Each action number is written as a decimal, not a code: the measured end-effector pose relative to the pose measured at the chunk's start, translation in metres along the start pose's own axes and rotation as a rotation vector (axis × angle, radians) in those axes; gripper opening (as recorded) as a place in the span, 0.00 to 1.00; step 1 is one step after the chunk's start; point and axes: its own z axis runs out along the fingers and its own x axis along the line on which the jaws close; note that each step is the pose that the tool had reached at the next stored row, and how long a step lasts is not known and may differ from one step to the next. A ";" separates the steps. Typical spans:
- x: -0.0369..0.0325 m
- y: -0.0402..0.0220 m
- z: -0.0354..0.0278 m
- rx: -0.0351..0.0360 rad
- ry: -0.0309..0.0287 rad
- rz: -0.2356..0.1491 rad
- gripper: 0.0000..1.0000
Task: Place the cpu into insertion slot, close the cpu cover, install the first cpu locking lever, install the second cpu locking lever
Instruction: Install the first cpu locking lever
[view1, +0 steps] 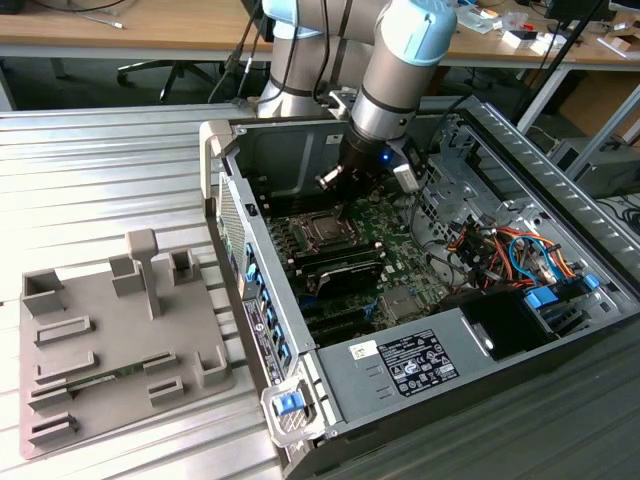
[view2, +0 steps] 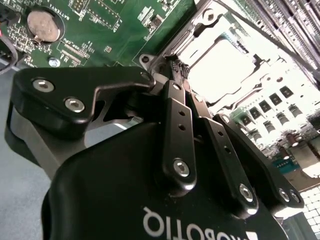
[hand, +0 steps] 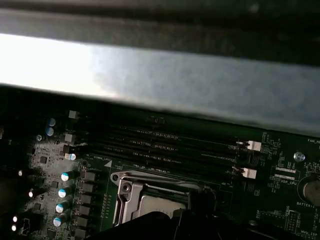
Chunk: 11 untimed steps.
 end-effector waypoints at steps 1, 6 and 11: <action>0.0001 -0.0008 -0.0012 0.0002 0.0002 0.000 0.11; 0.0013 -0.0062 -0.0098 -0.0001 0.0001 0.000 0.11; 0.0023 -0.0110 -0.0138 -0.0002 0.0000 0.000 0.11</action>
